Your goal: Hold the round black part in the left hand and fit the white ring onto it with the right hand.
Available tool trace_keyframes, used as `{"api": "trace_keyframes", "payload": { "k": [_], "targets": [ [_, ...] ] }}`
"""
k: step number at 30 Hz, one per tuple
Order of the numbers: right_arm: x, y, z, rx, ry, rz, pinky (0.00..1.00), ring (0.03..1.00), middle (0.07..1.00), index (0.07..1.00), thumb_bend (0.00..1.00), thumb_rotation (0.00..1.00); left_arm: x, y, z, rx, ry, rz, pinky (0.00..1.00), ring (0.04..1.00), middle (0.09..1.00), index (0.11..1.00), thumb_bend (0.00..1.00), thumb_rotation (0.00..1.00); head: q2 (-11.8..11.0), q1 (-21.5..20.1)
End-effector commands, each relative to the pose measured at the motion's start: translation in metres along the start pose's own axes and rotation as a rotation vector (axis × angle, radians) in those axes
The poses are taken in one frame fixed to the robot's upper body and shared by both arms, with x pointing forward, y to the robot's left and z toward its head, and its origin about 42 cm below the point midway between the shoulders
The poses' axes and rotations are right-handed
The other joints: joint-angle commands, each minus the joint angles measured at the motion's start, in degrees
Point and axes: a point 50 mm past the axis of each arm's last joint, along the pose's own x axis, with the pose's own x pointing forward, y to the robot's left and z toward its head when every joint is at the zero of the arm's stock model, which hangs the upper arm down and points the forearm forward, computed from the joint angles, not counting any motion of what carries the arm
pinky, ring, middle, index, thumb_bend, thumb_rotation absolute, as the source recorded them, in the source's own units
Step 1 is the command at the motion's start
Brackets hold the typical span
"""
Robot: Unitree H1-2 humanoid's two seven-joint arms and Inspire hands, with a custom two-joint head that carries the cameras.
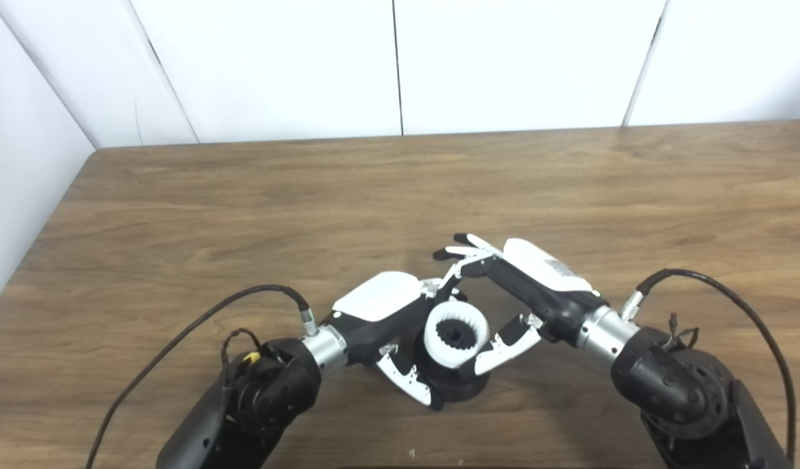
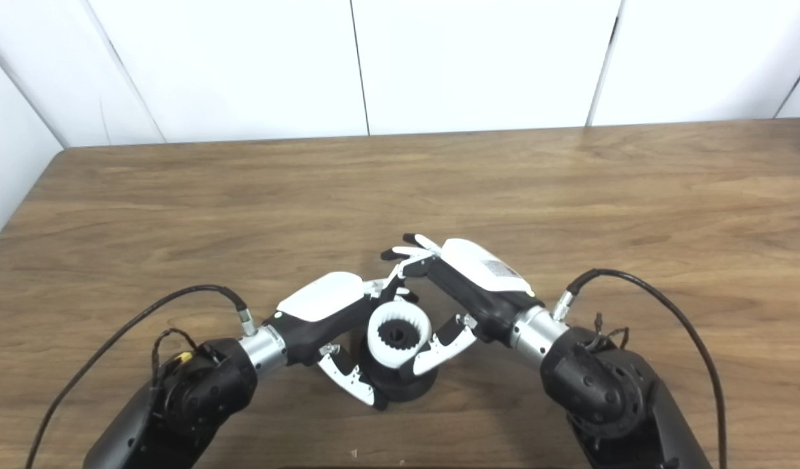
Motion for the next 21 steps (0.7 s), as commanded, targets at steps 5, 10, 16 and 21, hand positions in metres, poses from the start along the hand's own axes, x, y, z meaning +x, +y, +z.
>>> {"api": "trace_keyframes", "payload": {
  "k": [5, 10, 16, 21],
  "targets": [
    [0.0006, -0.0138, 0.0005, -0.035, -0.011, -0.077, 0.87, 0.989, 0.893, 0.49, 0.52, 0.15, -0.0048, -0.0041, 0.0019, 0.007, -0.008, -0.045, 0.9, 0.962, 0.903, 0.696, 0.87, 0.19, 0.1, 0.1],
    [0.0003, -0.0123, 0.0003, -0.039, -0.007, -0.071, 0.87, 0.985, 0.891, 0.491, 0.52, 0.15, -0.0048, -0.0038, 0.0014, 0.007, -0.008, -0.043, 0.9, 0.96, 0.901, 0.694, 0.87, 0.2, 0.1, 0.0],
    [0.0005, -0.0129, 0.001, -0.054, 0.002, -0.062, 0.86, 0.97, 0.888, 0.628, 0.95, 0.29, -0.0039, -0.0039, -0.0001, -0.001, 0.001, -0.049, 0.91, 0.959, 0.908, 0.699, 0.89, 0.23, 0.1, 0.0],
    [0.0007, -0.0134, 0.0012, -0.056, 0.014, -0.053, 0.85, 0.97, 0.9, 0.684, 1.0, 0.34, -0.0032, -0.0032, -0.001, -0.005, 0.006, -0.053, 0.92, 0.964, 0.905, 0.722, 0.92, 0.27, 0.1, 0.1]
  ]
}}
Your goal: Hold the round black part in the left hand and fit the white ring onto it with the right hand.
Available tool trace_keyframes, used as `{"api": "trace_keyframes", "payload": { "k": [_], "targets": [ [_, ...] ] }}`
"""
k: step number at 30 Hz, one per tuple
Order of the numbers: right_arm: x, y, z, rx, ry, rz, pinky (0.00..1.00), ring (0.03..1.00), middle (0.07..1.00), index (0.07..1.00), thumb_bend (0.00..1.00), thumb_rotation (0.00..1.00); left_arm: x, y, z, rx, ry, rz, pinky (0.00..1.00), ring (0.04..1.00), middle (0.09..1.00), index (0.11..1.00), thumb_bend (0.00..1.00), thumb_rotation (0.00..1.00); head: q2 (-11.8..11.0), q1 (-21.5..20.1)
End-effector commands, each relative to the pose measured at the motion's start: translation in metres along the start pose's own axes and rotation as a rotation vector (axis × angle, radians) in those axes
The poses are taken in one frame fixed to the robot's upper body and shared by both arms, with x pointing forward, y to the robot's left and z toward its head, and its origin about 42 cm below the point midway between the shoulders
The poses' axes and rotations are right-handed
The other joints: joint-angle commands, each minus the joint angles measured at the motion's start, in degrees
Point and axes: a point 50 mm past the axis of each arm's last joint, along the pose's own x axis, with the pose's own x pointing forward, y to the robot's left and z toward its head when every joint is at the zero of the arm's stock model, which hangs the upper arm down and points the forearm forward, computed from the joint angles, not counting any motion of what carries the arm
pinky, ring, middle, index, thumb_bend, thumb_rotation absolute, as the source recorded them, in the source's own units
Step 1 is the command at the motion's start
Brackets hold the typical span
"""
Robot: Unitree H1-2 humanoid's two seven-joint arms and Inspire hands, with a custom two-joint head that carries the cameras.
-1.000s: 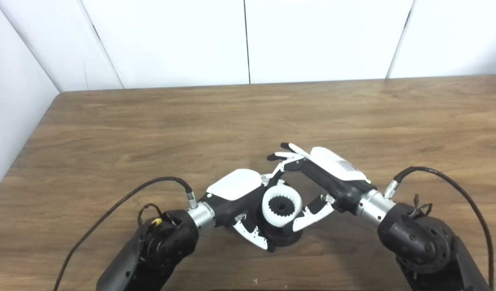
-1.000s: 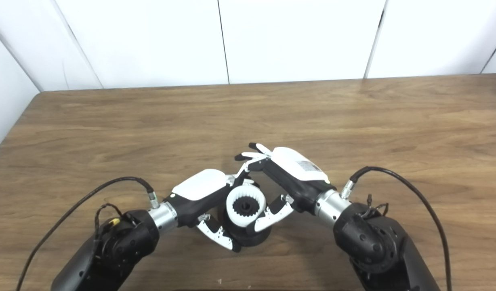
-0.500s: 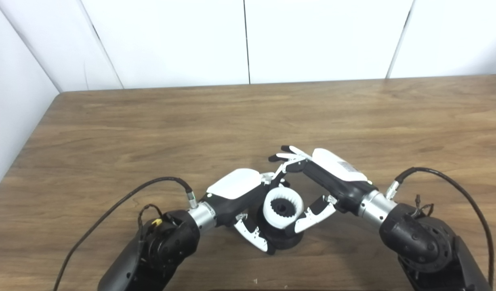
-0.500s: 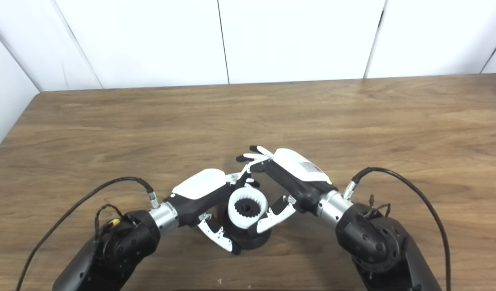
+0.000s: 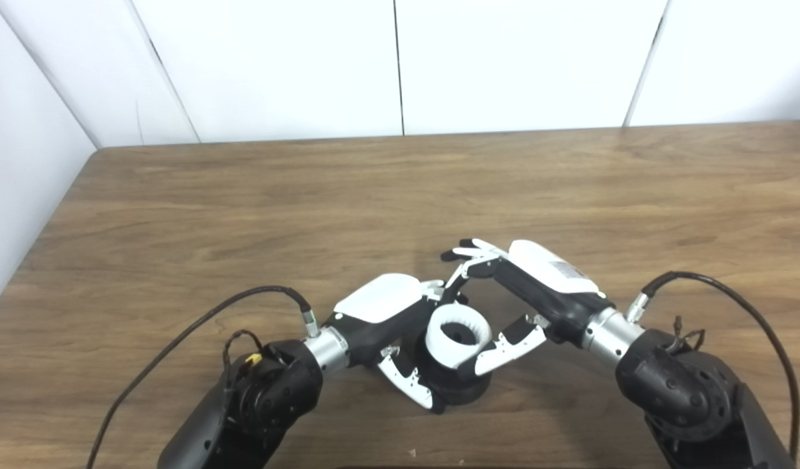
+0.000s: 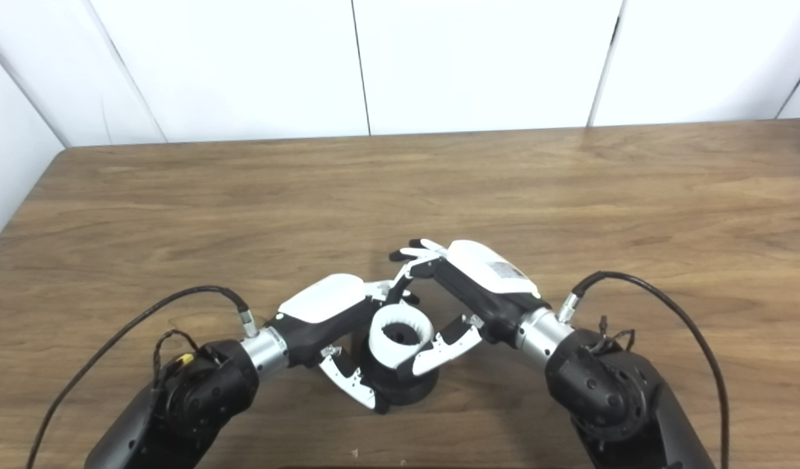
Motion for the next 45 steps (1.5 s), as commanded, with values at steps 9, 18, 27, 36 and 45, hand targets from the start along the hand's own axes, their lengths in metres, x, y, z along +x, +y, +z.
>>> {"api": "trace_keyframes", "payload": {
  "k": [9, 18, 27, 36, 45],
  "targets": [
    [0.004, -0.014, 0.004, -0.022, -0.018, -0.045, 0.84, 0.965, 0.9, 0.683, 1.0, 0.35, -0.002, -0.002, -0.006, 0.01, 0.011, -0.045, 0.91, 0.957, 0.905, 0.747, 0.94, 0.29, 0.0, 0.0],
    [0.004, -0.019, 0.005, -0.017, -0.02, -0.054, 0.84, 0.955, 0.898, 0.674, 1.0, 0.35, -0.003, -0.002, -0.018, -0.001, 0.033, -0.04, 0.92, 0.96, 0.907, 0.752, 0.96, 0.31, 0.0, -0.1],
    [0.005, -0.023, 0.004, -0.017, -0.017, -0.066, 0.83, 0.947, 0.891, 0.668, 1.0, 0.36, -0.008, 0.005, -0.032, -0.019, 0.067, -0.014, 0.92, 0.951, 0.906, 0.797, 1.0, 0.31, -0.1, -0.2],
    [0.003, -0.031, 0.001, 0.007, 0.005, -0.089, 0.81, 0.936, 0.893, 0.7, 1.0, 0.35, -0.022, 0.024, -0.038, -0.065, 0.106, 0.018, 0.88, 0.958, 0.91, 0.822, 1.0, 0.29, -0.4, -0.3],
    [0.001, -0.038, -0.003, 0.026, 0.021, -0.117, 0.8, 0.936, 0.896, 0.692, 1.0, 0.33, -0.033, 0.042, -0.044, -0.107, 0.13, 0.048, 0.88, 0.96, 0.907, 0.869, 1.0, 0.32, -0.5, -0.3]
  ]
}}
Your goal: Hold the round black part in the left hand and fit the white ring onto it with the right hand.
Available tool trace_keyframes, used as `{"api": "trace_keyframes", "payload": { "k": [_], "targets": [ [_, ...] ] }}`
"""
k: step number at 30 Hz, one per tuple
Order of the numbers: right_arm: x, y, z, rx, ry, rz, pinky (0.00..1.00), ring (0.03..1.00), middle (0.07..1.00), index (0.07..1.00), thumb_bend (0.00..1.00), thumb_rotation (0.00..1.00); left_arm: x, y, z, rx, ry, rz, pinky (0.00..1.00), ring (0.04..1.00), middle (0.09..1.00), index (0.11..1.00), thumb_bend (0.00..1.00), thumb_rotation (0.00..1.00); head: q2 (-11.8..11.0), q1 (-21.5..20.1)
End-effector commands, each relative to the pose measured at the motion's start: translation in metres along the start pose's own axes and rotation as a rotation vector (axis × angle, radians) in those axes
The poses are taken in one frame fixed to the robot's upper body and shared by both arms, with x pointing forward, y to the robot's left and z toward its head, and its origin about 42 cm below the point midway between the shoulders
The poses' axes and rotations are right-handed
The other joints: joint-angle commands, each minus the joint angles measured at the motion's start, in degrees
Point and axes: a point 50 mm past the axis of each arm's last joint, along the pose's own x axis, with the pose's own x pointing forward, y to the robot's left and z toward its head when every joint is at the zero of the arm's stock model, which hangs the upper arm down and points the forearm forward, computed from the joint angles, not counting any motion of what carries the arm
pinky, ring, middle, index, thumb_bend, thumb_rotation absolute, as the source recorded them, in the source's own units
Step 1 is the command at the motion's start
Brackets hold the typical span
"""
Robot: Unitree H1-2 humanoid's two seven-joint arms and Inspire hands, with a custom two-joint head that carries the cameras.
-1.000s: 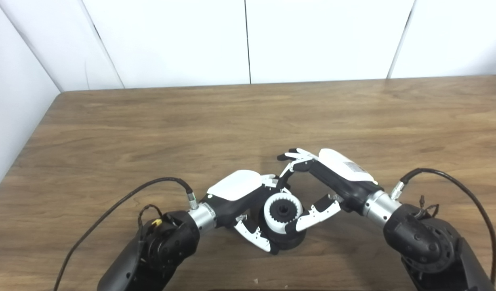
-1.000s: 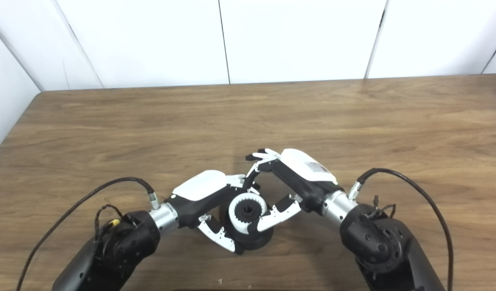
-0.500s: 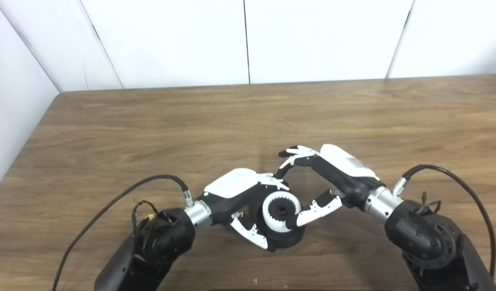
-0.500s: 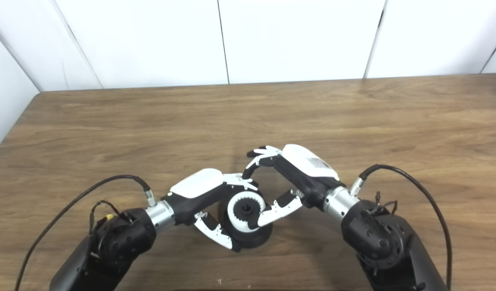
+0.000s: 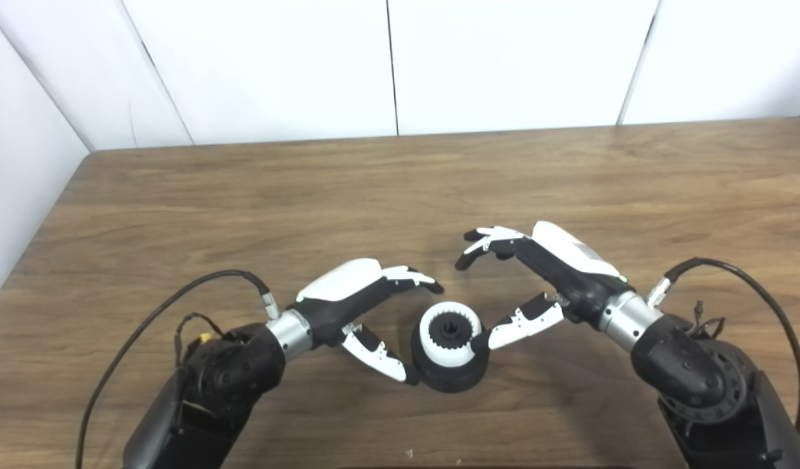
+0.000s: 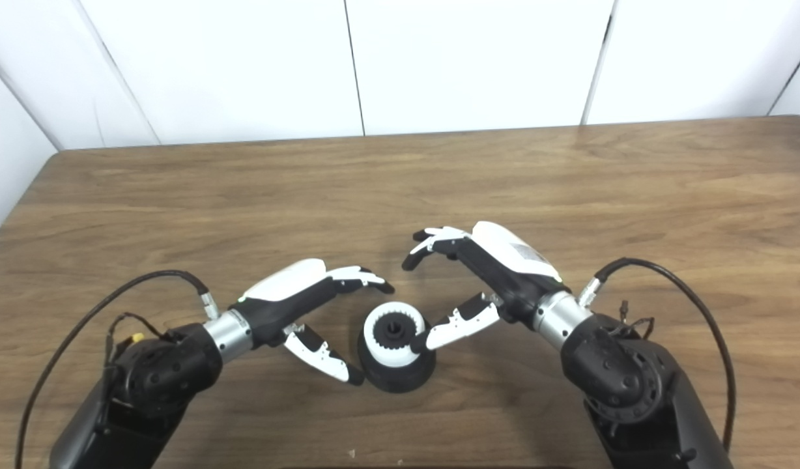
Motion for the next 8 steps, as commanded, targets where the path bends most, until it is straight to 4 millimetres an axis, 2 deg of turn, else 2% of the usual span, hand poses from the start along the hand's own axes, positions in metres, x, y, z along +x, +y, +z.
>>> {"api": "trace_keyframes", "payload": {
  "k": [1, 8],
  "targets": [
    [0.002, -0.018, 0.008, -0.023, -0.036, -0.067, 0.81, 0.935, 0.895, 0.69, 1.0, 0.33, -0.008, 0.016, -0.006, 0.013, 0.033, 0.02, 0.88, 0.959, 0.908, 0.875, 1.0, 0.32, 0.0, 0.0],
    [-0.002, -0.024, 0.002, -0.018, -0.009, -0.096, 0.81, 0.929, 0.896, 0.706, 1.0, 0.32, -0.019, 0.029, -0.015, -0.033, 0.086, 0.037, 0.87, 0.974, 0.957, 0.958, 1.0, 0.35, -0.2, -0.2]
  ]
}}
